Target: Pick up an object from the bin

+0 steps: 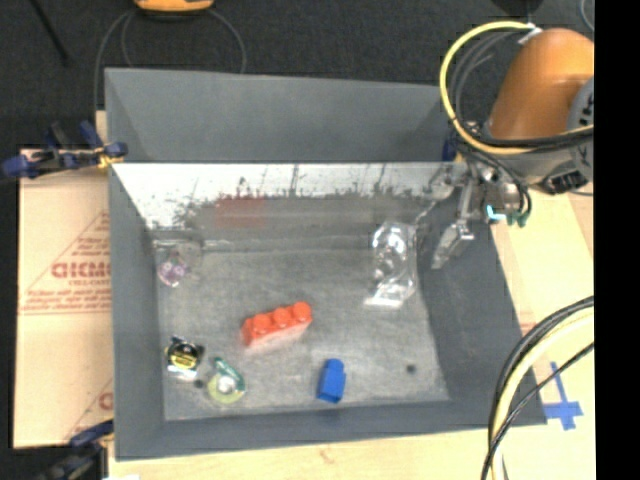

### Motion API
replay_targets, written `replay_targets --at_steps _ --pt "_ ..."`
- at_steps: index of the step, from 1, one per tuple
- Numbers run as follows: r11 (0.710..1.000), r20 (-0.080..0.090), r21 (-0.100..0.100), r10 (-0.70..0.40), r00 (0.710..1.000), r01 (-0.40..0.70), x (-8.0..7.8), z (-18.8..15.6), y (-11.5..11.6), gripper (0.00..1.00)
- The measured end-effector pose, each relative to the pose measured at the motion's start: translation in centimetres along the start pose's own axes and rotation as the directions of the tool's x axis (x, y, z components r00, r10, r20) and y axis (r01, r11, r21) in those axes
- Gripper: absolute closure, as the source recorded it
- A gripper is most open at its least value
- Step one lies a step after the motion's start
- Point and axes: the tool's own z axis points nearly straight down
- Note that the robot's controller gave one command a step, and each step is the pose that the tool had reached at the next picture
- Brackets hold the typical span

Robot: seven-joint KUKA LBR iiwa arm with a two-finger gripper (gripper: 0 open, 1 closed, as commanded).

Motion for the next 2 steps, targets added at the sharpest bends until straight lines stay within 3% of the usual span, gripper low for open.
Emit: replay_targets --at_steps 1,2 --pt "0.991 0.003 -0.004 -0.132 0.991 0.132 0.2 5.7 9.3 0.0" --pt "0.977 0.006 -0.004 -0.212 0.977 0.212 5.6 4.1 17.5 0.0"
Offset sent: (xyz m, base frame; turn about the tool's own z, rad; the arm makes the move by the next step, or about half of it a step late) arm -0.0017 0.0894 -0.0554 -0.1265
